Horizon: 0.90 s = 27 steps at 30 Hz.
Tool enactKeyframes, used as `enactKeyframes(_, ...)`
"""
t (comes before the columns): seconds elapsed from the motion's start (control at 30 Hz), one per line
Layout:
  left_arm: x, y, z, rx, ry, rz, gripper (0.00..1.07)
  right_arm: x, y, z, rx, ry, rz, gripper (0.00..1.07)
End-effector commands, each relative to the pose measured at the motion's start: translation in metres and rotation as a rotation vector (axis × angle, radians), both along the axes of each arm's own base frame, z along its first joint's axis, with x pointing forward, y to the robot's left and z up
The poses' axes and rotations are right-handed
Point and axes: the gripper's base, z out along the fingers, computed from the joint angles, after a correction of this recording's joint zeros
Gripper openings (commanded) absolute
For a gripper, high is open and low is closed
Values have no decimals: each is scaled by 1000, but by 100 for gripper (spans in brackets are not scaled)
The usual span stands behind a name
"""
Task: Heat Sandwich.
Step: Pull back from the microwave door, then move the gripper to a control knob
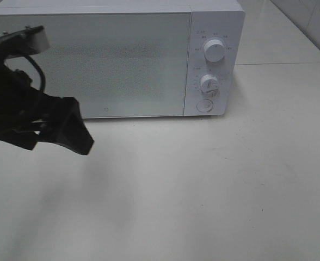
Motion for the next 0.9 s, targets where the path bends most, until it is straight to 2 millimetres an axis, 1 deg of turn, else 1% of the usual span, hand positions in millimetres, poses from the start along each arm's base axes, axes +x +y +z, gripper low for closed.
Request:
enactKeyframes(0.03, -2, 16, 8, 5, 22, 38, 99, -4, 0, -1, 6, -30, -6, 76)
enactKeyframes(0.07, -1, 24, 11, 11, 24, 61, 99, -4, 0, -1, 6, -30, -6, 76)
enactKeyframes(0.1, -2, 39, 17, 28, 19, 105, 99, -4, 0, -1, 6, -30, -6, 76)
enactKeyframes(0.13, -3, 45, 21, 33, 12, 125, 99, -4, 0, -1, 6, -30, -6, 76)
enactKeyframes(0.17, -3, 45, 21, 33, 12, 125, 99, -4, 0, -1, 6, -30, -6, 76)
enactKeyframes(0.2, -4, 53, 23, 47, 7, 149, 99, -4, 0, -1, 6, -30, -6, 76)
enactKeyframes(0.23, -6, 65, 28, 74, -1, 184, 99, -4, 0, -1, 6, -30, -6, 76)
enactKeyframes(0.27, -8, 71, 30, 85, 2, 205, 99, -4, 0, -1, 6, -30, -6, 76)
enactKeyframes(0.3, -11, 75, 32, 97, 7, 218, 99, -4, 0, -1, 6, -30, -6, 76)
enactKeyframes(0.33, -11, 75, 32, 97, 7, 218, 99, -4, 0, -1, 6, -30, -6, 76)
enactKeyframes(0.37, -16, 85, 37, 126, 9, 252, 99, -4, 0, -1, 6, -30, -6, 76)
enactKeyframes(0.43, -23, 93, 41, 167, 14, 280, 99, -4, 0, -1, 6, -30, -6, 76)
enactKeyframes(0.5, -26, 97, 43, 189, 12, 289, 99, -4, 0, -1, 6, -30, -6, 76)
enactKeyframes(0.53, -33, 102, 48, 235, 2, 314, 99, -4, 0, -1, 6, -30, -6, 76)
enactKeyframes(0.6, -41, 106, 51, 260, 2, 341, 99, -4, 0, -1, 6, -30, -6, 76)
enactKeyframes(0.67, -45, 108, 52, 264, -1, 353, 99, -4, 0, -1, 6, -30, -6, 76)
enactKeyframes(0.7, -56, 111, 52, 272, -18, 365, 99, -4, 0, -1, 6, -30, -6, 76)
enactKeyframes(0.77, -68, 112, 48, 268, -28, 367, 99, -4, 0, -1, 6, -30, -6, 76)
enactKeyframes(0.8, -68, 112, 48, 268, -28, 367, 99, -4, 0, -1, 6, -30, -6, 76)
enactKeyframes(0.83, -80, 114, 41, 269, -26, 366, 99, -4, 0, -1, 6, -30, -6, 76)
enactKeyframes(0.9, -92, 116, 36, 268, -30, 366, 99, -4, 0, -1, 6, -30, -6, 76)
